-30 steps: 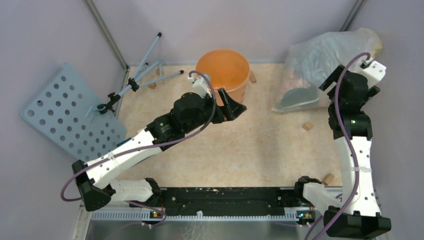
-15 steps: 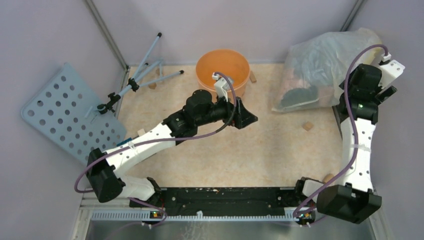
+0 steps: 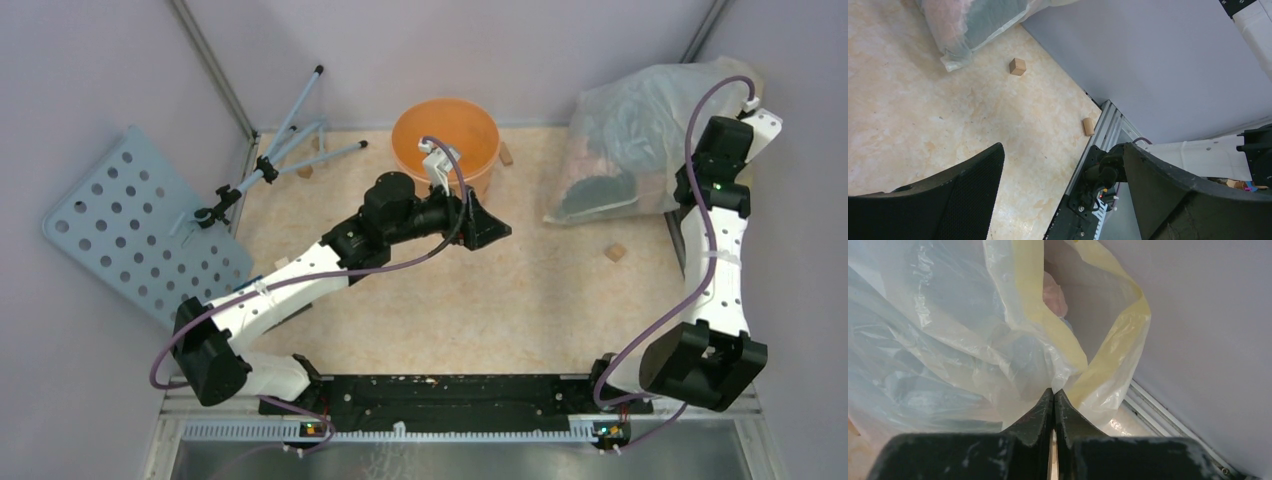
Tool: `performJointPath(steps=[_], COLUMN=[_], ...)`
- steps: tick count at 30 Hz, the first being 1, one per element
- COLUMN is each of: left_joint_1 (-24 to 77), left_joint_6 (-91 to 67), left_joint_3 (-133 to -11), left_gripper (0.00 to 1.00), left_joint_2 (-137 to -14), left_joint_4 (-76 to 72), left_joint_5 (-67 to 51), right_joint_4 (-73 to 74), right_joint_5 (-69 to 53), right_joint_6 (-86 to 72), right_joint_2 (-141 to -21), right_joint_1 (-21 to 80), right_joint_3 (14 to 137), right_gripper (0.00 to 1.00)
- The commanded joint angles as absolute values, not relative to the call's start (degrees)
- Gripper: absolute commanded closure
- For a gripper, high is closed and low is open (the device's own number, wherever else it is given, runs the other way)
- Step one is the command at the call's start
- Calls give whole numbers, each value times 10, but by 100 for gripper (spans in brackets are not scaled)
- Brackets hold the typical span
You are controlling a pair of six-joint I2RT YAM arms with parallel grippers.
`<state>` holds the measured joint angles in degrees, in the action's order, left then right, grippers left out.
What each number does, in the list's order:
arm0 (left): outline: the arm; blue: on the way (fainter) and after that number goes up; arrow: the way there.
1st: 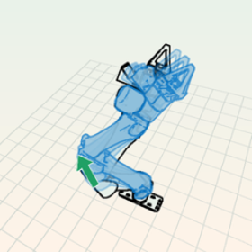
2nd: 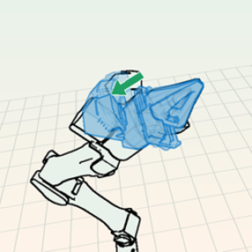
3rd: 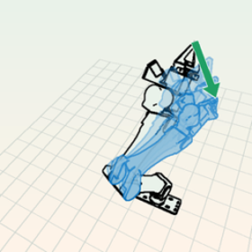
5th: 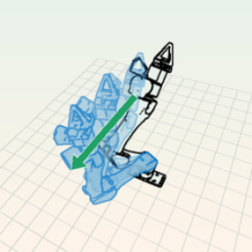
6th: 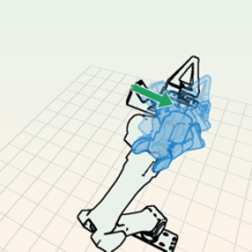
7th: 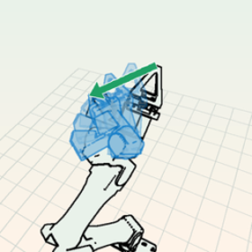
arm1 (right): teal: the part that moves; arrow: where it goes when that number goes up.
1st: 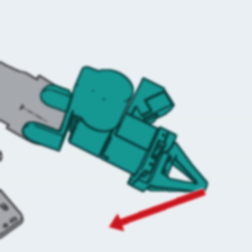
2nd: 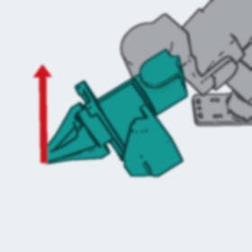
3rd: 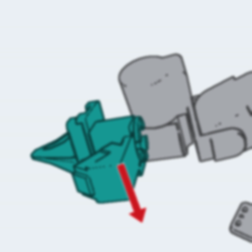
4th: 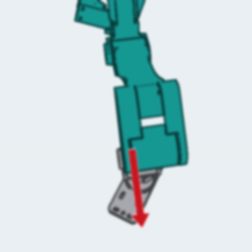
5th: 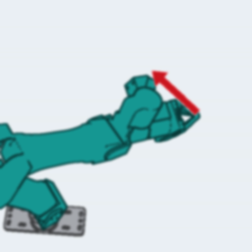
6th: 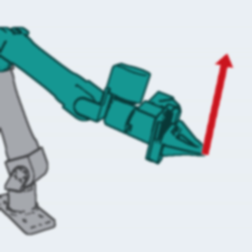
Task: Put the trash bags into the trash bin
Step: Adjust the trash bag at the corner of the board.
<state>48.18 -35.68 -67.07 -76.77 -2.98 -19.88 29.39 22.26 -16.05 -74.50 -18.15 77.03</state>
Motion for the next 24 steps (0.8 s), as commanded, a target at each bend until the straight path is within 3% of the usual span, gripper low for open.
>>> performJointPath(steps=[1,6,17,22,23,24], left_joint_1=[480,482,490,490,491,490], left_joint_6=[-360,-360,-332,-305,-300,-294], left_joint_3=[-673,-675,-679,-698,-701,-705], left_gripper=[7,12,18,18,18,19], left_joint_2=[-761,-778,-834,-851,-854,-858], left_joint_4=[-46,-55,-143,-159,-163,-168], left_joint_5=[-196,-212,-252,-271,-274,-278], right_joint_4=[280,294,306,307,303,303], right_joint_5=[214,100,126,25,-38,-94], right_joint_6=[-152,-163,-180,-167,-156,-145], right_joint_2=[-726,-707,-662,-665,-665,-665], right_joint_1=[-184,-162,43,83,84,84], right_joint_3=[785,785,790,820,824,829], right_gripper=[100,100,100,100,97,86])
